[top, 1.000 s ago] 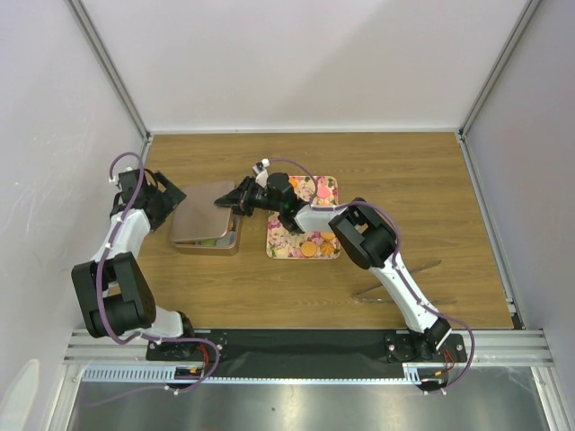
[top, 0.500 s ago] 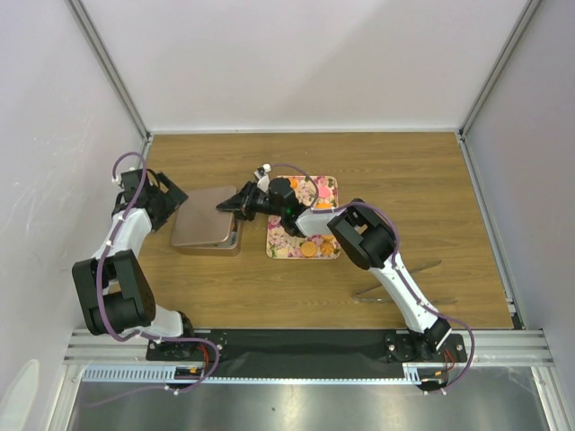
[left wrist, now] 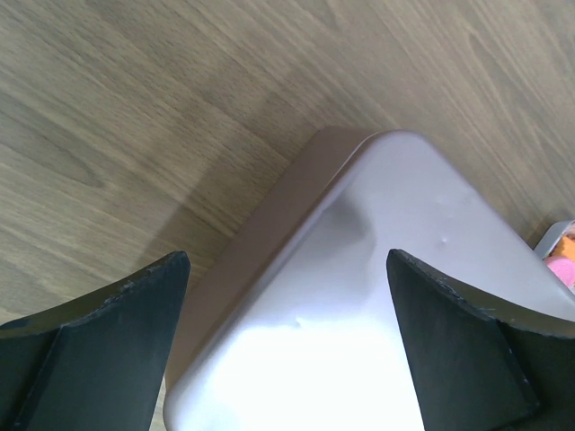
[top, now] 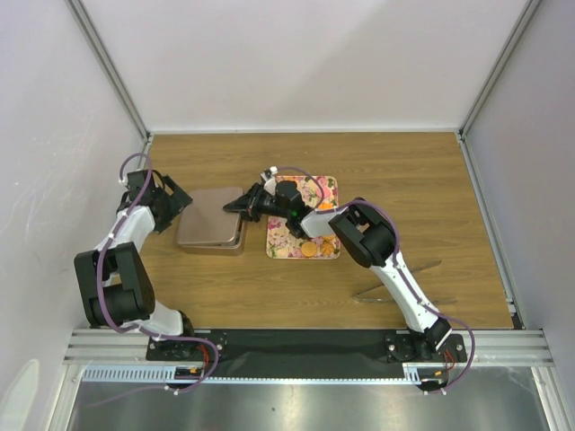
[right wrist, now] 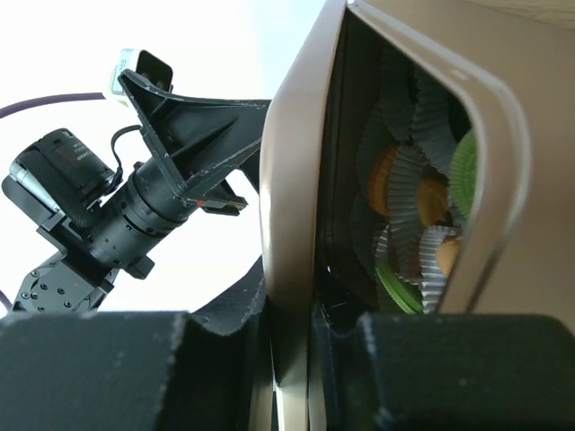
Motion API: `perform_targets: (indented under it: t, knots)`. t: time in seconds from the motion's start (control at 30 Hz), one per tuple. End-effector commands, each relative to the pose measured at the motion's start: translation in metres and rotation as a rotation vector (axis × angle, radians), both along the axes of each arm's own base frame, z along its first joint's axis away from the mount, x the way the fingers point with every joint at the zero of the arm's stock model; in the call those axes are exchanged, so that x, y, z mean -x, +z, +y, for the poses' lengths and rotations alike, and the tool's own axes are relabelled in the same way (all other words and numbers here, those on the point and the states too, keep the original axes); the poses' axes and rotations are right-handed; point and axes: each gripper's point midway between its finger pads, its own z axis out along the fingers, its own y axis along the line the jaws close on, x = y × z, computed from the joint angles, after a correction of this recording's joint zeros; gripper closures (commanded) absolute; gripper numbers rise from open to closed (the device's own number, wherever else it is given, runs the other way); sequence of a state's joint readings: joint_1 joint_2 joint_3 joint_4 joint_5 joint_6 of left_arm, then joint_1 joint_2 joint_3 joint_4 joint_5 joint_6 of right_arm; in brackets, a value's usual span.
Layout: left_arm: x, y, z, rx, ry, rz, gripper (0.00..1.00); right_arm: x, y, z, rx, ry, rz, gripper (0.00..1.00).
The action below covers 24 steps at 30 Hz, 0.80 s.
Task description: Pack the cookies
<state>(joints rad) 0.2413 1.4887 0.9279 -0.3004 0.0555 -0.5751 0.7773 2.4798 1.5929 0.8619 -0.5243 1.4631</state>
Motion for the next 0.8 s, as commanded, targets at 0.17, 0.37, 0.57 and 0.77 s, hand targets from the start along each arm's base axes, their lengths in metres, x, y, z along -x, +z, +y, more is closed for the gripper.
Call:
perform_targets:
  t: [0.17, 0.37, 0.57, 0.77]
  knots:
    - [-0.009, 0.003, -0.004, -0.024, -0.030, -0.015, 0.03, -0.006, 0.037, -0.016, -0.072, -0.026, -0.054, 0.79]
    - [-0.008, 0.000, -0.005, -0.029, -0.034, -0.003, 0.03, -0.007, 0.034, -0.024, -0.063, -0.039, -0.048, 0.71]
    - [-0.008, 0.000, -0.005, -0.033, -0.037, 0.003, 0.04, -0.011, 0.034, -0.035, -0.056, -0.059, -0.044, 0.71]
    - [-0.008, 0.000, -0.008, -0.037, -0.051, 0.003, 0.04, -0.012, 0.028, -0.049, -0.043, -0.074, -0.037, 0.70]
